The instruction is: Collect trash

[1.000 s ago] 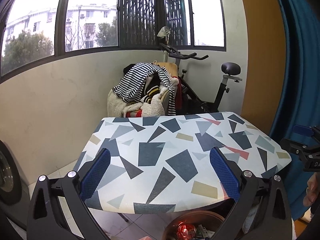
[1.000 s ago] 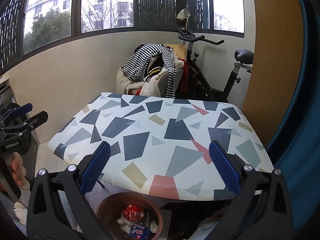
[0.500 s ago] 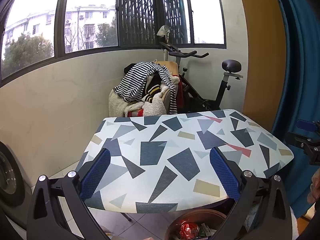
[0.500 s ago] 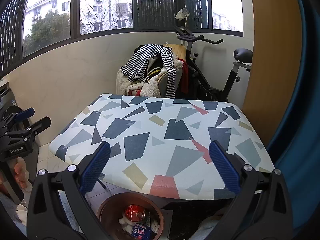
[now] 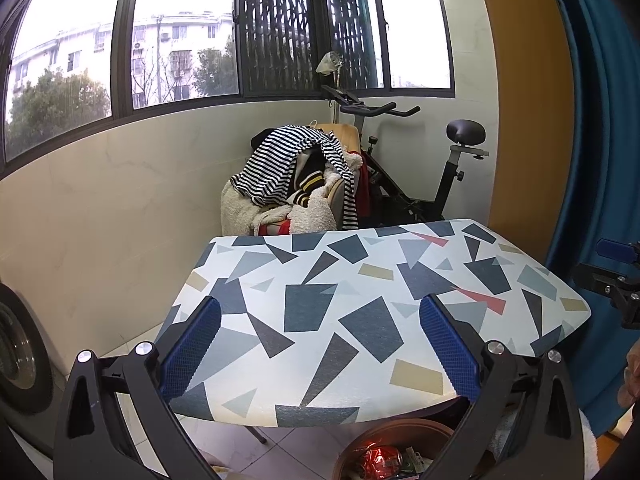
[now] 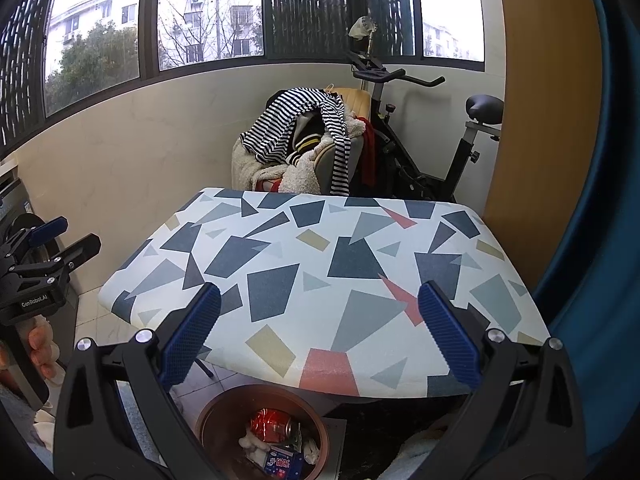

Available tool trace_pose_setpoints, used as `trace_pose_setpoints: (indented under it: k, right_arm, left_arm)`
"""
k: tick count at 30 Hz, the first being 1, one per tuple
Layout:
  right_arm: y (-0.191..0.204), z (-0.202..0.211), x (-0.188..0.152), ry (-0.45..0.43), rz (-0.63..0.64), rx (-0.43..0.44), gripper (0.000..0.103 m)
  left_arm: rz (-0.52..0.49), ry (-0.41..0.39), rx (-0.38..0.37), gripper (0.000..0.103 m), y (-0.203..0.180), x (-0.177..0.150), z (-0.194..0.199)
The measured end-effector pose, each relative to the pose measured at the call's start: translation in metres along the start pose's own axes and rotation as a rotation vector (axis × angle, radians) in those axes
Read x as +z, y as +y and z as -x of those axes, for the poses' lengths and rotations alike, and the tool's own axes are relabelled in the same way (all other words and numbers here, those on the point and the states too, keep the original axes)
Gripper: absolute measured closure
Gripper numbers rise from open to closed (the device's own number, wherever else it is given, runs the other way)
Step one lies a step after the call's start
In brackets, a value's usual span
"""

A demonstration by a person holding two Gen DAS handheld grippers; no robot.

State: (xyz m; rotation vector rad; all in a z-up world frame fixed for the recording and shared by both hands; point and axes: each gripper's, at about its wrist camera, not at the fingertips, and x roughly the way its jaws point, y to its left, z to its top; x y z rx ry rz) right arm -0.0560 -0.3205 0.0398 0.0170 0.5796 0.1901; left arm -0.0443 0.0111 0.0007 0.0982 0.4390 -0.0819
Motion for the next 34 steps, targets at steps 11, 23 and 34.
trace_pose_setpoints:
  k: [11,23,34]
  right_arm:
    - [-0.0007,0.0004,-0.0001,0.001,0.000,0.001,0.006]
    - [-0.0008,0.0014,-0.0001,0.003,0.001,0.000,0.006]
    - [-0.0011,0.0003,0.0006,0.002,0.001,0.001,0.006]
  left_arm:
    - [-0.008,0.000,-0.003,0.006,-0.0017,-0.0003,0.0006]
    - [-0.008,-0.005,0.006,0.006,-0.0009,-0.0011,0.0019]
    - [-0.018,0.004,0.022,0.006,-0.0019,0.0006,0.0033]
